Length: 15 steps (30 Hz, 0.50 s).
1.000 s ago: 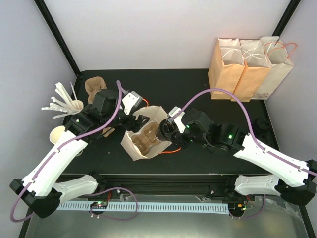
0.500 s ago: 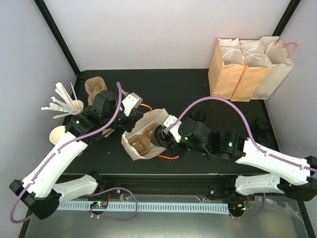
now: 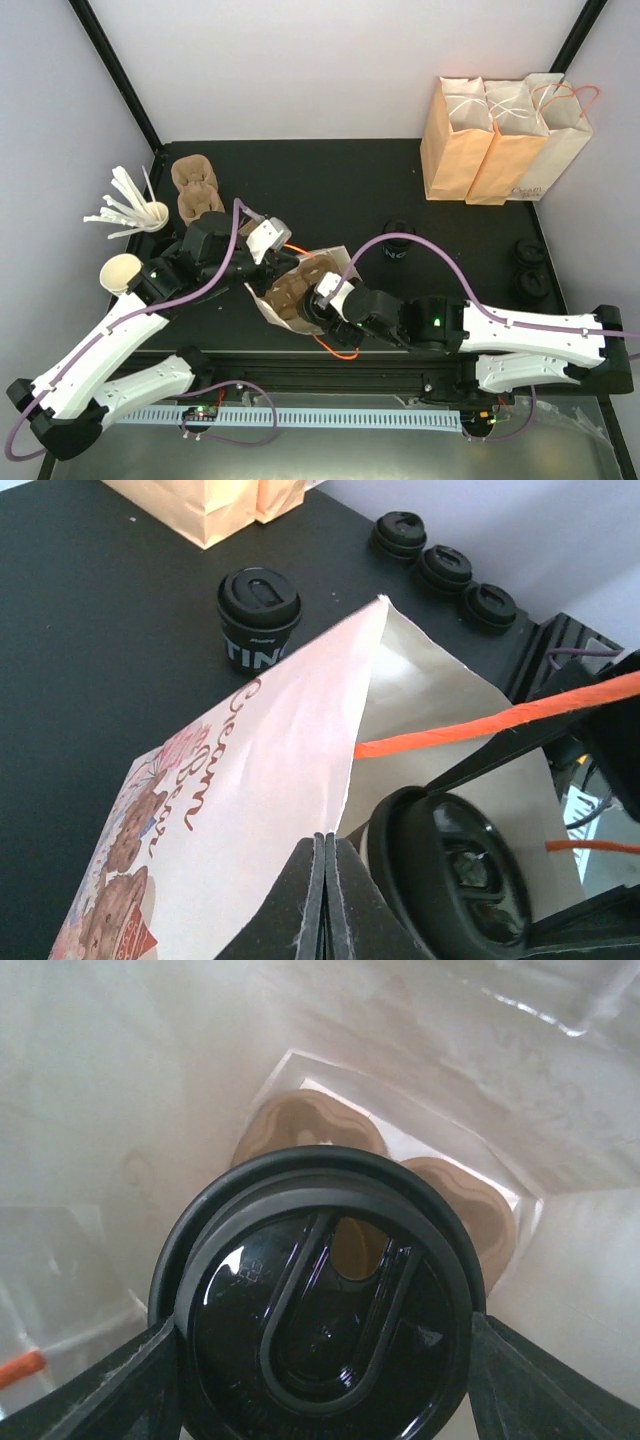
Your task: Pack the takeout coffee
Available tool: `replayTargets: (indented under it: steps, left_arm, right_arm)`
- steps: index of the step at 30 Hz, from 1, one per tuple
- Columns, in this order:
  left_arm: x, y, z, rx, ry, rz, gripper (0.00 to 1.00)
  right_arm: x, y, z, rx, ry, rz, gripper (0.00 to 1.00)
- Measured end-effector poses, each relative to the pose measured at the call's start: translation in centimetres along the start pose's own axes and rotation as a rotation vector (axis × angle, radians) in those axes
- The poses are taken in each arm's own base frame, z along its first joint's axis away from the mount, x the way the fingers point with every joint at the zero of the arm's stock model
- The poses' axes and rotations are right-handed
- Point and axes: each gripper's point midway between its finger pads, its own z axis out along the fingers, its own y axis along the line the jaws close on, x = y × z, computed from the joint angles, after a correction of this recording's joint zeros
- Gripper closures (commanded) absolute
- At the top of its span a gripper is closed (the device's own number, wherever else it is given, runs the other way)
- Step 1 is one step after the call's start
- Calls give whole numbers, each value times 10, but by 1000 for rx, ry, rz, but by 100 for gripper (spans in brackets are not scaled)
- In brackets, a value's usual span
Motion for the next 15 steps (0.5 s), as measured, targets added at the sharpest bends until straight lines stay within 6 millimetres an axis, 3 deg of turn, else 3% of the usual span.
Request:
replayTargets:
  steps: [8,11,15]
  left_arm:
    - [-4,-12,1,35,-16,10,98]
    - [-17,-12,0,19,-25,23,98]
    - [-46,-14,-5,0,-67,67,98]
  right_arm:
    - [1,-5,5,49,-36,93,52]
    - [-16,-14,-4,81,-78,141,52]
    - [-53,-21,-17,99,-152,222,53]
